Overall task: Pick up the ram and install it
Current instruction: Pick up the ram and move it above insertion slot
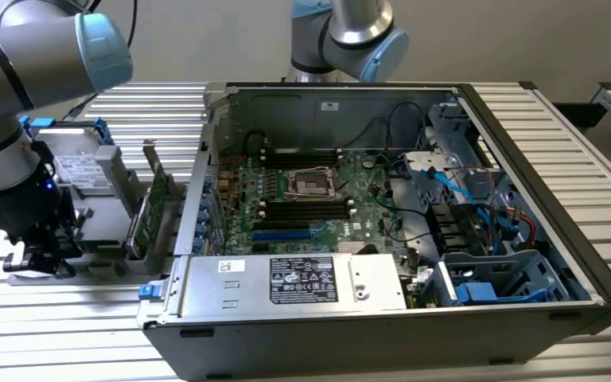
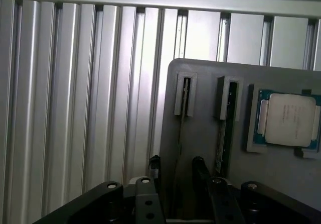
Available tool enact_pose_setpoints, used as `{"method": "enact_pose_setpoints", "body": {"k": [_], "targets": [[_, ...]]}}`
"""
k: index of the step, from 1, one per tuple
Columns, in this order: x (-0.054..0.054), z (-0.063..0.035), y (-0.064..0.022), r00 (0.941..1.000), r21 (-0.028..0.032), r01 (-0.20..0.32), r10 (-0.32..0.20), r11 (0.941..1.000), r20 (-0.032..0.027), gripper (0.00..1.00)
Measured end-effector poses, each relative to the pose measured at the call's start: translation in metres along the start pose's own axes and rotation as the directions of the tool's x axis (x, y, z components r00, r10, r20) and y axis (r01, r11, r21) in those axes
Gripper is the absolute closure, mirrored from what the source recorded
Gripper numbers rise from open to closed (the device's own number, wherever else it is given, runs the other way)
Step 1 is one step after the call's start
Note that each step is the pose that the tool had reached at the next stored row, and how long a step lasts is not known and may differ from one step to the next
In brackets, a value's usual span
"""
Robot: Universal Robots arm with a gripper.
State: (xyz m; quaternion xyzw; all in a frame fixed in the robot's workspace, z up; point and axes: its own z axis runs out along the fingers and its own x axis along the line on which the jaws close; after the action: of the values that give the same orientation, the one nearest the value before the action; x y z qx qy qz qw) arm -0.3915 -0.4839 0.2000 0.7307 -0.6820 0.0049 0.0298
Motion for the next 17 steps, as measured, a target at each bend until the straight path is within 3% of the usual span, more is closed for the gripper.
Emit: {"method": "enact_pose_setpoints", "body": {"k": [13,17], "targets": [[-0.0001,0.0036,-0.0003,1.0000,-0.0002,-0.004,0.004,1.0000,0.0001,0.61],[0.0000,0.0042,-0.0016,0.9999,-0.0006,-0.004,0.004,1.0000,-0.0095,0.61]]}}
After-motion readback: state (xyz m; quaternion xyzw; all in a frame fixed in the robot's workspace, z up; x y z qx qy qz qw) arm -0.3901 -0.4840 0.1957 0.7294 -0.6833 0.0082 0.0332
